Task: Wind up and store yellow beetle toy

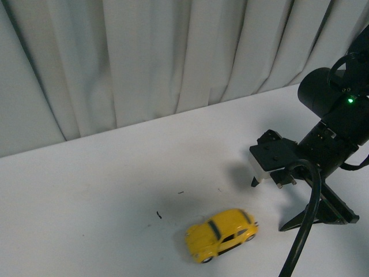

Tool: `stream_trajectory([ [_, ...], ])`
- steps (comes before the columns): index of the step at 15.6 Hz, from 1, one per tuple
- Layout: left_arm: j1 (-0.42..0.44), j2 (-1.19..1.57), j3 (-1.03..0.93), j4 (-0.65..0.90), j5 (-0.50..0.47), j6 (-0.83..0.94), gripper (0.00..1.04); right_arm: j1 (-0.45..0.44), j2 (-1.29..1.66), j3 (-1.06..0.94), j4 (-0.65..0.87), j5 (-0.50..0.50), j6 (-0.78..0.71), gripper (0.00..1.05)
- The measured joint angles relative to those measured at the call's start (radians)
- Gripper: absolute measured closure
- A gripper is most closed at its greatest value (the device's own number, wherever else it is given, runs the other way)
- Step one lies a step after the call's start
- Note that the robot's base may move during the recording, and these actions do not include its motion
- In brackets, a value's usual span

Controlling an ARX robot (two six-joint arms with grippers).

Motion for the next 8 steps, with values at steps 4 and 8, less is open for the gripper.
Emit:
stream_trajectory([
  [4, 0.0, 0.0, 0.0, 0.0, 0.0, 0.0, 0.07, 0.001, 0.0, 0.002, -0.005, 0.003, -0.005, 0.07],
  [8, 0.0, 0.0, 0.0, 0.0, 0.0, 0.0, 0.07, 0.007, -0.001, 0.018, -0.036, 0.009, -0.025, 0.07],
])
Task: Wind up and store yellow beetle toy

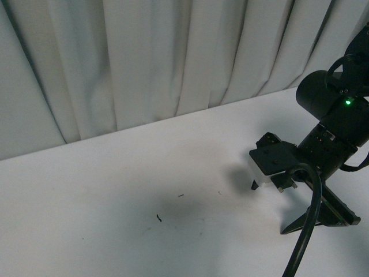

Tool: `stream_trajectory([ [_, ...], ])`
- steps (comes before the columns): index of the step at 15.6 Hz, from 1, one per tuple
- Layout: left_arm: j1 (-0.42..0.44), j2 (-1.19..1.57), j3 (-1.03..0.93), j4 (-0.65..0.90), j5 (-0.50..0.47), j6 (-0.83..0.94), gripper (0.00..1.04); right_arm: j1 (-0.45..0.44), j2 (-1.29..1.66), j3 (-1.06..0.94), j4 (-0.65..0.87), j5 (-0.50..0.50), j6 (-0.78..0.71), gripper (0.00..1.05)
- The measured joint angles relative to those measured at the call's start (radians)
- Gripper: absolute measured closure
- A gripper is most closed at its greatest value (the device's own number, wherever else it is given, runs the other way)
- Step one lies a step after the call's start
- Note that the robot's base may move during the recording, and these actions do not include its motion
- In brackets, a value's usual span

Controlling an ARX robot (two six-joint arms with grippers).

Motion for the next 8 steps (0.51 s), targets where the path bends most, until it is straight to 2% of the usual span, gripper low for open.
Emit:
stream_trajectory([
  [4, 0.0, 0.0, 0.0, 0.0, 0.0, 0.0, 0.07, 0.023, -0.029, 0.015, -0.076, -0.006, -0.002, 0.07],
  [8, 0.0, 0.0, 0.0, 0.0, 0.0, 0.0, 0.07, 0.047, -0.149, 0.073, -0.113, -0.101, -0.002, 0.07],
])
